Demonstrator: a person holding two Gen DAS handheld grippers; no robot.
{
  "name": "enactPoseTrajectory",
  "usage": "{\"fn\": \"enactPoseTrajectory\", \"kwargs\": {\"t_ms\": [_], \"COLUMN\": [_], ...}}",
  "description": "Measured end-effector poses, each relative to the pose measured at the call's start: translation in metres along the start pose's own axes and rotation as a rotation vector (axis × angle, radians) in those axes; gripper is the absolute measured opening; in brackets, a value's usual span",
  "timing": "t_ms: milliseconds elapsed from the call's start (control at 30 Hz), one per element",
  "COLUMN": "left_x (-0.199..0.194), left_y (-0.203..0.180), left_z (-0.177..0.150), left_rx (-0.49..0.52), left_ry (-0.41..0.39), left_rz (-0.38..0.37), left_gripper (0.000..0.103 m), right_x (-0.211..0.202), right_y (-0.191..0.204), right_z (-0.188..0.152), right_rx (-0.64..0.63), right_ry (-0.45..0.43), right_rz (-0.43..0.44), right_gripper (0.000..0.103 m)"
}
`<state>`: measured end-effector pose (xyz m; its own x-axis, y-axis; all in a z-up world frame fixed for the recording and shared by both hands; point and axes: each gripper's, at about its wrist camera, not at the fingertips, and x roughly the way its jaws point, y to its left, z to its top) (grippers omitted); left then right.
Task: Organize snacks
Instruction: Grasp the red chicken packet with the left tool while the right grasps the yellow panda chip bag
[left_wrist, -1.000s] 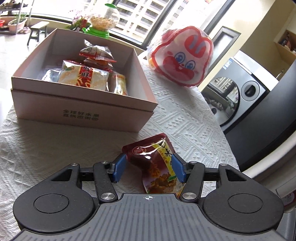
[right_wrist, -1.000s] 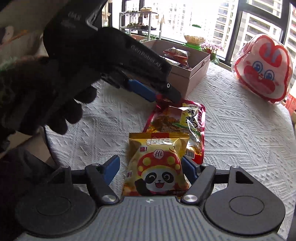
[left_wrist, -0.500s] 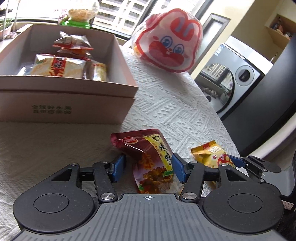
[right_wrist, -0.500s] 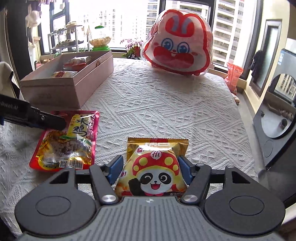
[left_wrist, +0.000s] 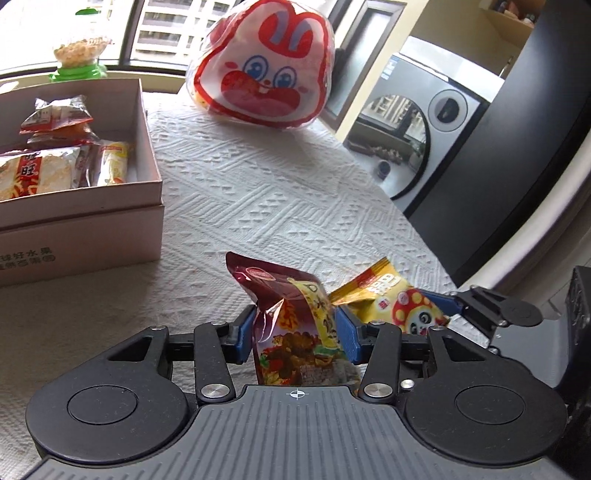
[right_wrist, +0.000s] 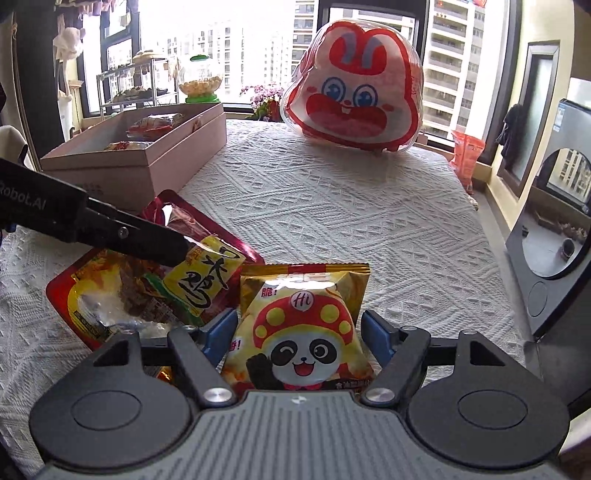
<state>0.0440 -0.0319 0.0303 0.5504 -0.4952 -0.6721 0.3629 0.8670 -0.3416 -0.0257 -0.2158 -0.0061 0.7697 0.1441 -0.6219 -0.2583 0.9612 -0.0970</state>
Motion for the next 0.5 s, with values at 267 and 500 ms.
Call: {"fn": "enactPoseTrajectory", "kwargs": {"t_ms": [267,500], "left_x": [0.001,-0.002], "left_y": [-0.017,-0.043], "left_z": [-0.005,-0.009], "left_rx": [0.112,0.254], "left_ry": [-0.008,-0.005], "left_rz": [0.146,0.252], "left_gripper": [0.056,0.057], "right_x": [-0.001,-0.002], "right_y": [-0.015,-0.048], "right_z": [-0.003,-0.009], "right_rx": [0.1,0.275], "right_ry": [-0.006,-0.016], "right_rz": [-0.079,-0.065], "right_gripper": [0.075,0.076]}}
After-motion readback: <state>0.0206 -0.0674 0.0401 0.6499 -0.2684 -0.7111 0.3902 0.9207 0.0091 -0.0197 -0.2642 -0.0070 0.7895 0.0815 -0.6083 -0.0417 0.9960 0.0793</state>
